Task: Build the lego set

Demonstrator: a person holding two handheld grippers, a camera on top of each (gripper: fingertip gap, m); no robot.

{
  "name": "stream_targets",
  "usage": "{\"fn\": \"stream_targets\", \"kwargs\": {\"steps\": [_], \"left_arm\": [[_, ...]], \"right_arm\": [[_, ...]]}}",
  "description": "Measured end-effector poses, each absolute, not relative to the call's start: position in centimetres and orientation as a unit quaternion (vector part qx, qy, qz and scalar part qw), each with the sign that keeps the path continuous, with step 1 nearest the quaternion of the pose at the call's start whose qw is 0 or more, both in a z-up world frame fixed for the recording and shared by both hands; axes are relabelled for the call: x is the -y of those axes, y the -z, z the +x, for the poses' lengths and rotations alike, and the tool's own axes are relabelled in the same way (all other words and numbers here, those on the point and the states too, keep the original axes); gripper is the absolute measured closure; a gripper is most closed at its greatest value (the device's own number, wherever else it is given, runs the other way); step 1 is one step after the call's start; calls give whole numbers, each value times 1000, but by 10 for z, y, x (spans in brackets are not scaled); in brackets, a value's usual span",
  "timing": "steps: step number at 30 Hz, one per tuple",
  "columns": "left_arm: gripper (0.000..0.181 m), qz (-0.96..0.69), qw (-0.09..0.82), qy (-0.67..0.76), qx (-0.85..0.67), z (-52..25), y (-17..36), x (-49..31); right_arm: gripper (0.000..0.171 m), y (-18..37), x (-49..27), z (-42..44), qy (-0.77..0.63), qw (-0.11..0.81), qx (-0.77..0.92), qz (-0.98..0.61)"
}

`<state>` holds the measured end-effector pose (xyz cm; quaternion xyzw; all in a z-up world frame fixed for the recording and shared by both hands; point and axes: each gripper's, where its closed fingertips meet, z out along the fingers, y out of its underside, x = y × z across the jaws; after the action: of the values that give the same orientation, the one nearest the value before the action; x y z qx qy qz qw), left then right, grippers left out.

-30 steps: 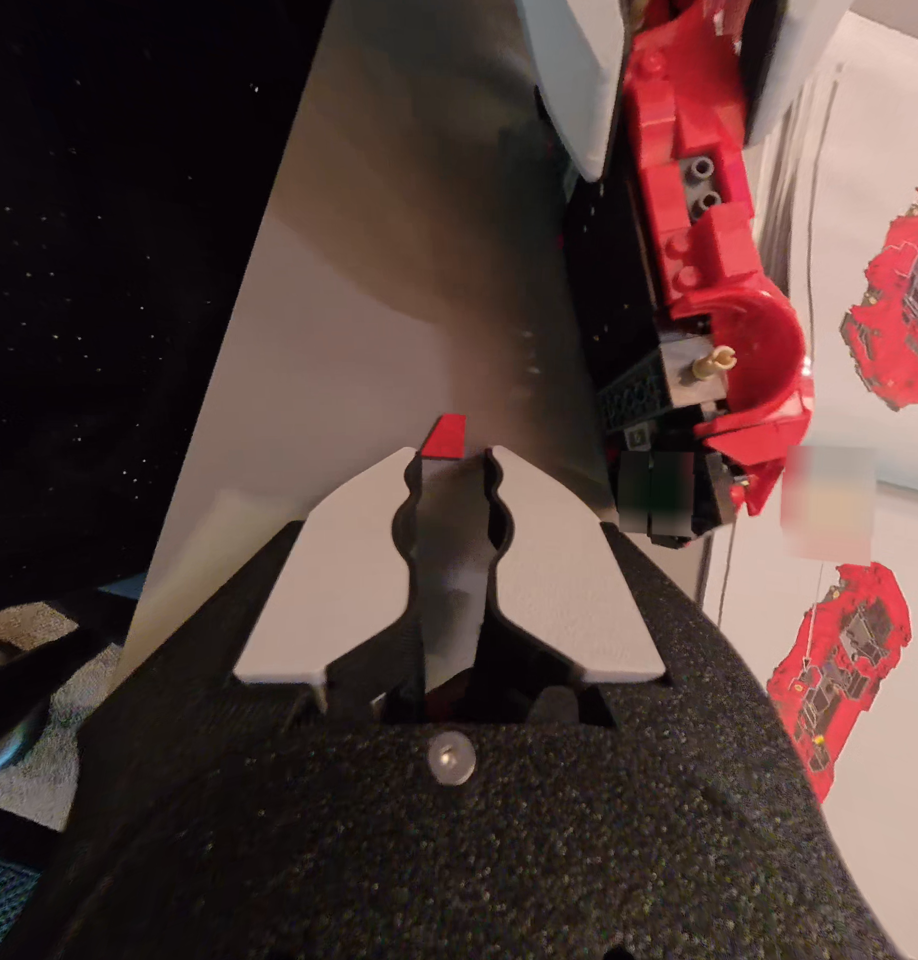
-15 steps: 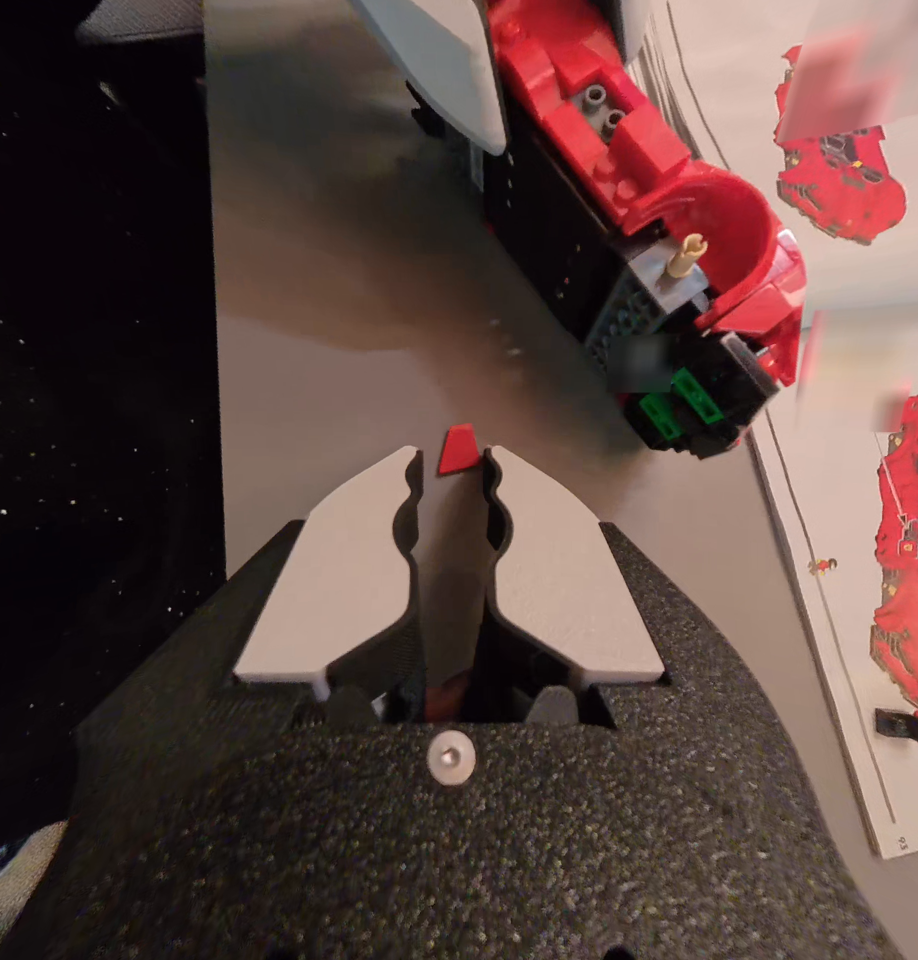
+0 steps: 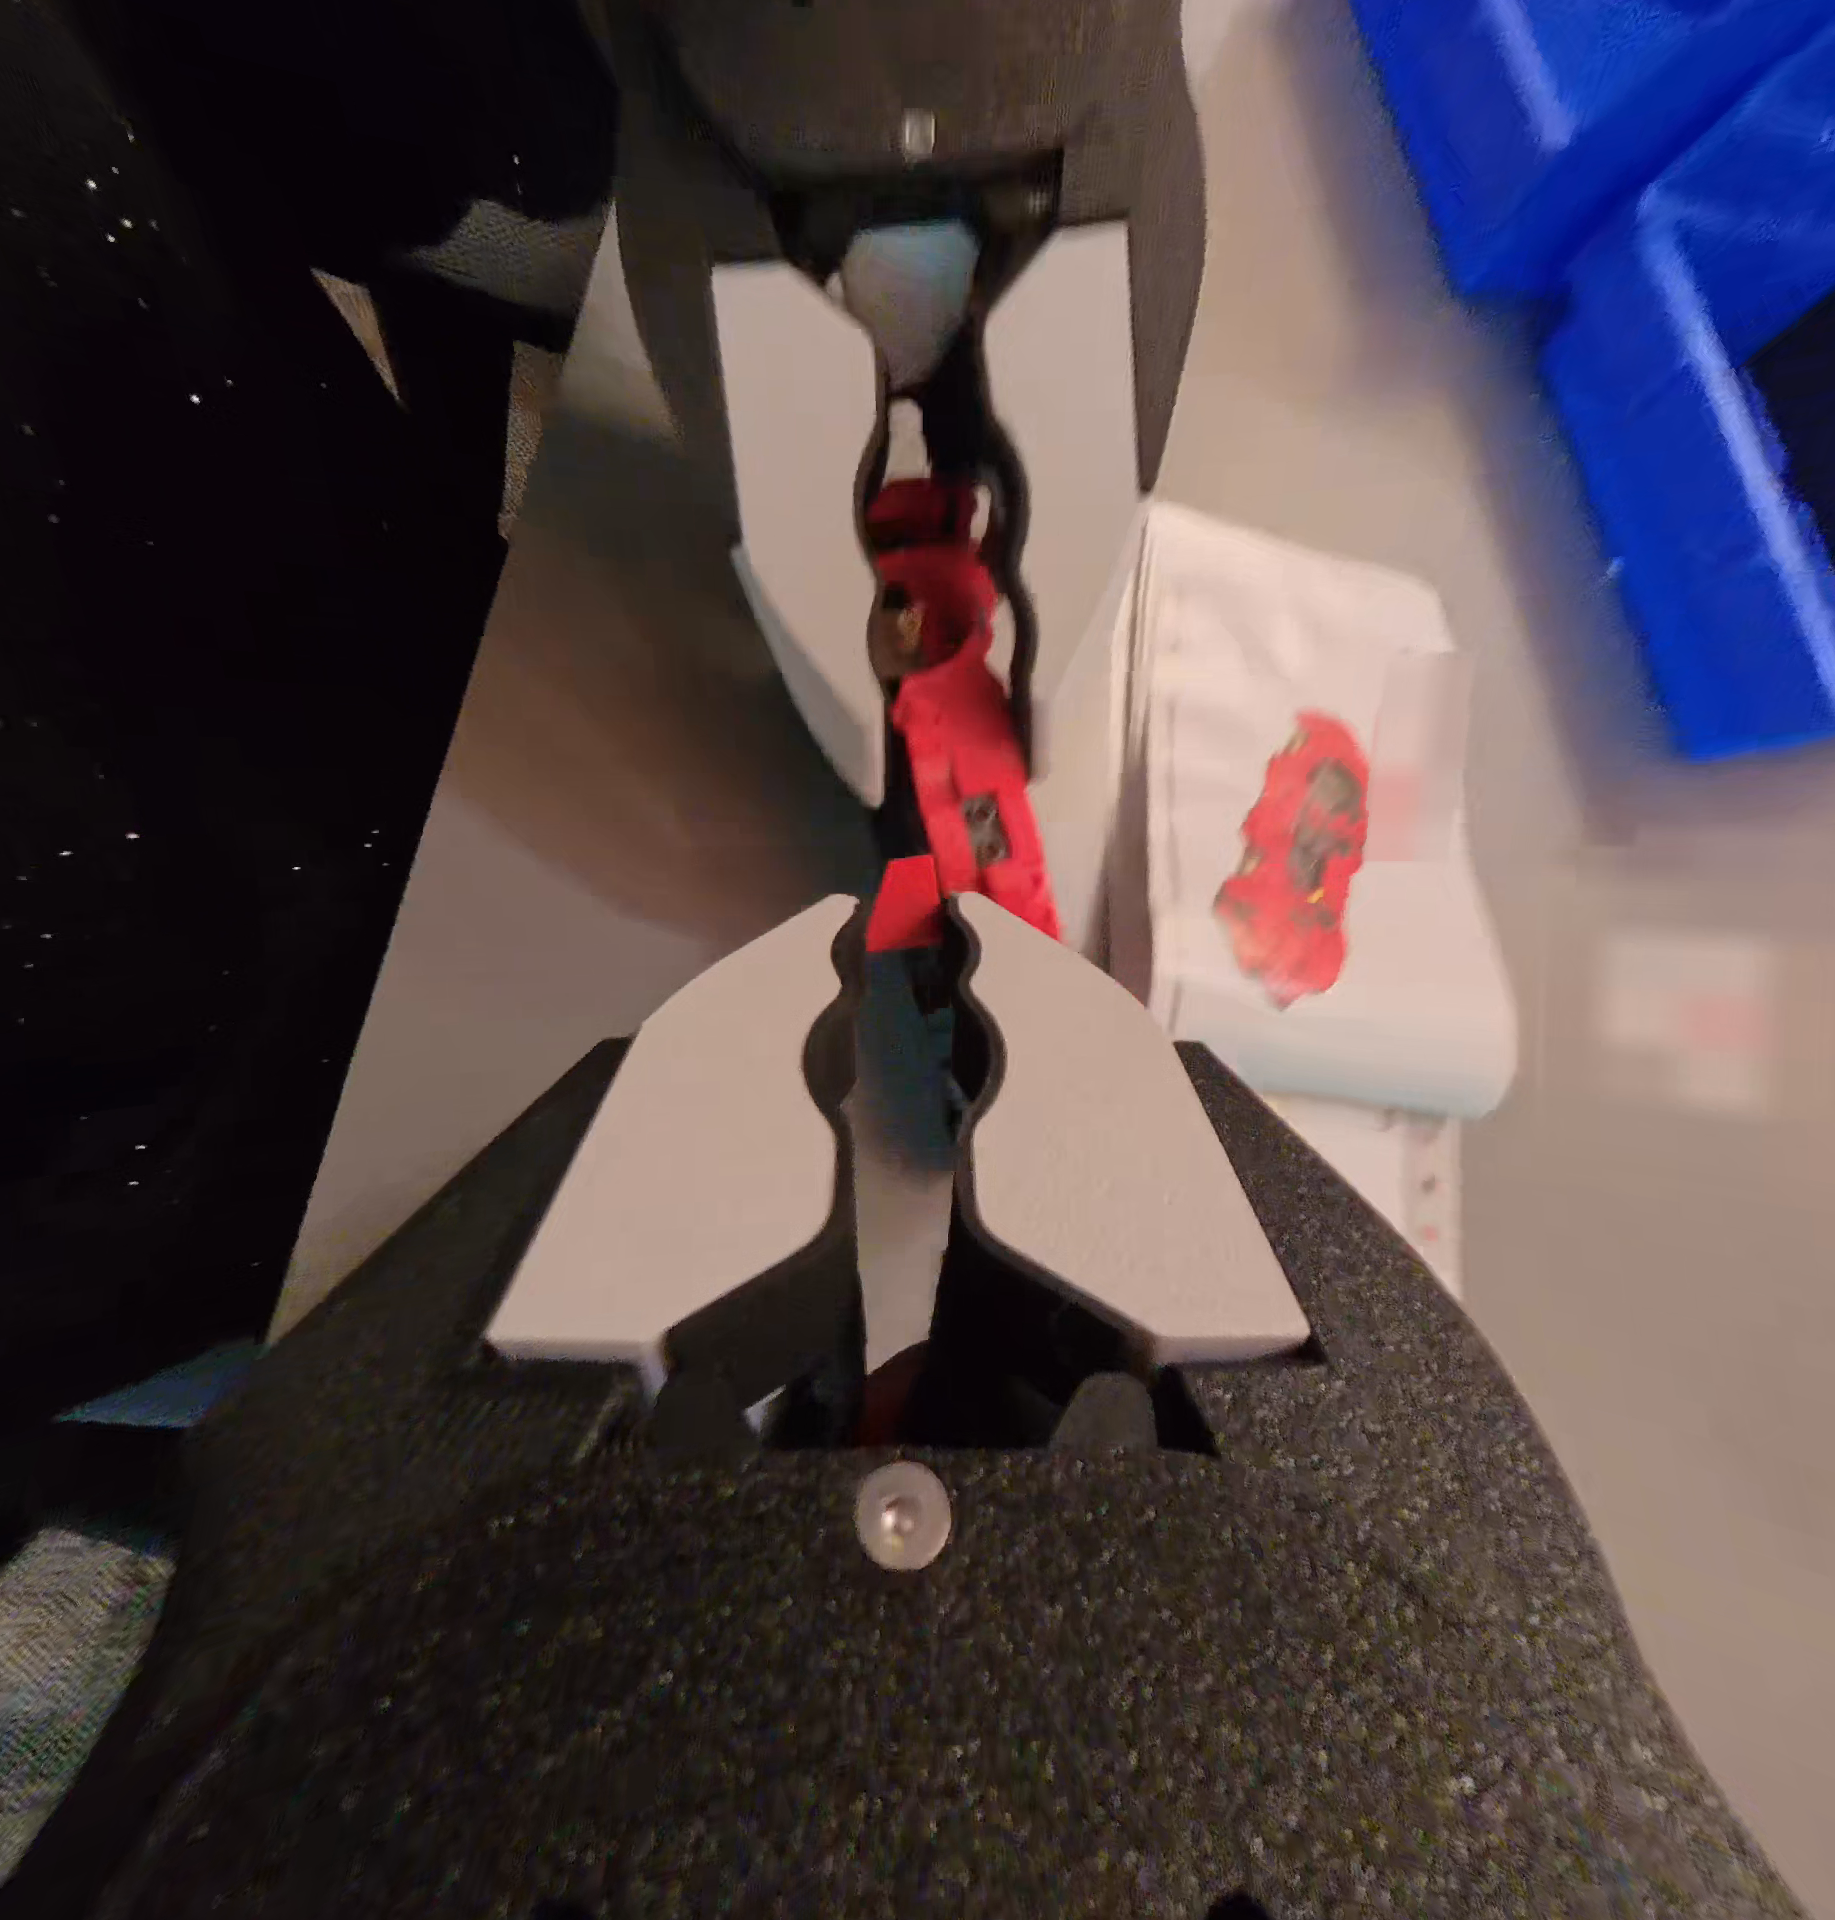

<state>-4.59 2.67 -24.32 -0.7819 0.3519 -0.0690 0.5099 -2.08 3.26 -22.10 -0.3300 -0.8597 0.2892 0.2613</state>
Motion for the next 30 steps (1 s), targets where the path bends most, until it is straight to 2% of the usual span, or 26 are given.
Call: {"fn": "stream_targets", "kwargs": {"steps": [12, 30], "left_arm": [[152, -781, 510, 70, -353, -46, 243, -27], [152, -782, 511, 64, -352, -46, 243, -27]], "right_arm": [[157, 231, -33, -47, -174, 216, 924, -265], [157, 236, -36, -48, -153, 203, 922, -293]]}}
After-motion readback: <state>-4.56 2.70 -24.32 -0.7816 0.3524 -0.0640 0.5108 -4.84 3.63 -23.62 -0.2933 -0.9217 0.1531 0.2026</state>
